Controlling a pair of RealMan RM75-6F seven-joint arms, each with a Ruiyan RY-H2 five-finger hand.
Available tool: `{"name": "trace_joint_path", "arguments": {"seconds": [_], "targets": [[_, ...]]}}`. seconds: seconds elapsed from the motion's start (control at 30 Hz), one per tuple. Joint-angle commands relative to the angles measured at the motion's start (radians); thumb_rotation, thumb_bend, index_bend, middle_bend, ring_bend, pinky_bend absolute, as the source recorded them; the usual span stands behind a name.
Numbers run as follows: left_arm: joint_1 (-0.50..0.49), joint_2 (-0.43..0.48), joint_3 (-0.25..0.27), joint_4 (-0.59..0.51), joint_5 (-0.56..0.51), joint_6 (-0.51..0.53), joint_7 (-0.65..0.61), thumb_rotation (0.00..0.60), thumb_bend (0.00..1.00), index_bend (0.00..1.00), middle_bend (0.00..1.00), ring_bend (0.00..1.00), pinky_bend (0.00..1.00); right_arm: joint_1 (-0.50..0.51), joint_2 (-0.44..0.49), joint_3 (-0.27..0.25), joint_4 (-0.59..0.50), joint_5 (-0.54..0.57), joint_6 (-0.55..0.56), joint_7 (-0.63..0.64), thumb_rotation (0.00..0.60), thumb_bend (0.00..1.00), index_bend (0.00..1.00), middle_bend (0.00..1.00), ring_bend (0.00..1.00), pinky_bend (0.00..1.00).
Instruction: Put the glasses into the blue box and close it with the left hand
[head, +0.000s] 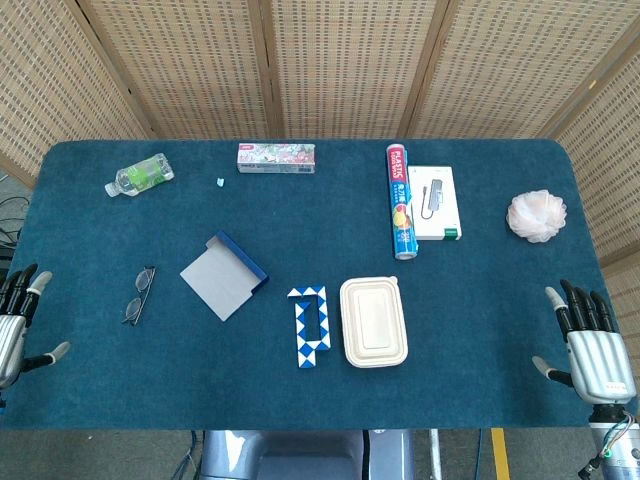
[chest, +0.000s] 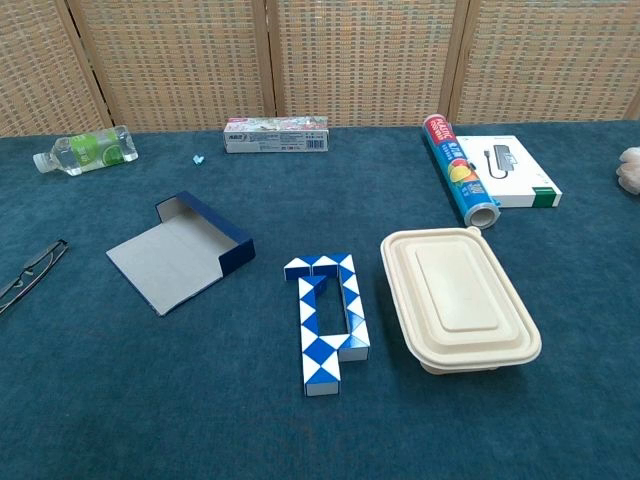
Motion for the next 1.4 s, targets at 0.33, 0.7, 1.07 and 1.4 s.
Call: {"name": "trace_joint_path", "arguments": {"seconds": [0.33, 0.7, 1.07, 1.4], "targets": [[-0.019, -0.026, -0.011, 0.024, -0.028, -0.034, 0.028, 0.600, 0.00, 0.00, 0.00, 0.00, 0.00, 0.000, 0.001, 0.000, 0.000, 0.000, -0.002, 0.004, 0.600, 0.00, 0.00, 0.00, 0.00, 0.00], [-0.138, -0.197, -0.029, 0.413, 0.022, -0.156, -0.228, 0.600, 0.00, 0.00, 0.00, 0.00, 0.00, 0.001, 0.003, 0.000, 0.000, 0.001, -0.005, 0.009, 0.600, 0.00, 0.00, 0.00, 0.00, 0.00], [-0.243, -0.423, 0.001, 0.921, 0.146, -0.105, -0.482, 0.600, 0.00, 0.00, 0.00, 0.00, 0.00, 0.002, 0.003, 0.000, -0.002, 0.002, -0.006, 0.007, 0.600, 0.00, 0.00, 0.00, 0.00, 0.00], [-0.304, -0.574, 0.027, 1.216, 0.177, -0.097, -0.527, 0.600, 0.00, 0.00, 0.00, 0.00, 0.00, 0.003, 0.004, 0.000, -0.004, 0.004, -0.010, 0.006, 0.600, 0.00, 0.00, 0.00, 0.00, 0.00]]}}
